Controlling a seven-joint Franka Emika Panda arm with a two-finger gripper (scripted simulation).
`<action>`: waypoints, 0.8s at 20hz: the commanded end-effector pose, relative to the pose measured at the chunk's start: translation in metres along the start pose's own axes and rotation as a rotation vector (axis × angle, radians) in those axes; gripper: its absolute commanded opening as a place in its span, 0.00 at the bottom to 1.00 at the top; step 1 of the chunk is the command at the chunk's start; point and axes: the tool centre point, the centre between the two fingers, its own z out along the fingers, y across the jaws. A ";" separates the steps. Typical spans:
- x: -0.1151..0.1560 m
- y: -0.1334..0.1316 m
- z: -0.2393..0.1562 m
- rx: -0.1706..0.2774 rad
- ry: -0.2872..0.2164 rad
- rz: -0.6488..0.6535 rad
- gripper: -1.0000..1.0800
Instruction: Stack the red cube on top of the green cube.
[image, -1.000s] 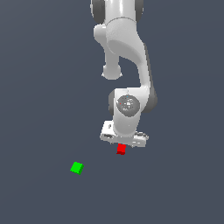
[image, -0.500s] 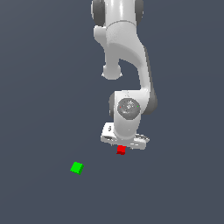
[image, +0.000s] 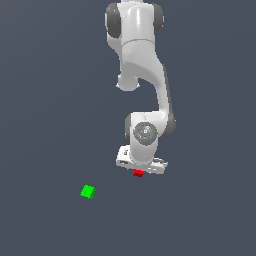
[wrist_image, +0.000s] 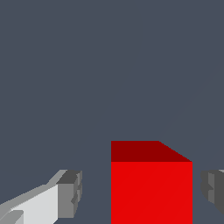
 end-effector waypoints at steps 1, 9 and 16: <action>0.001 0.000 0.007 0.000 0.001 0.001 0.96; 0.002 0.000 0.008 0.000 0.001 0.001 0.00; 0.002 0.000 0.008 0.000 0.001 0.000 0.00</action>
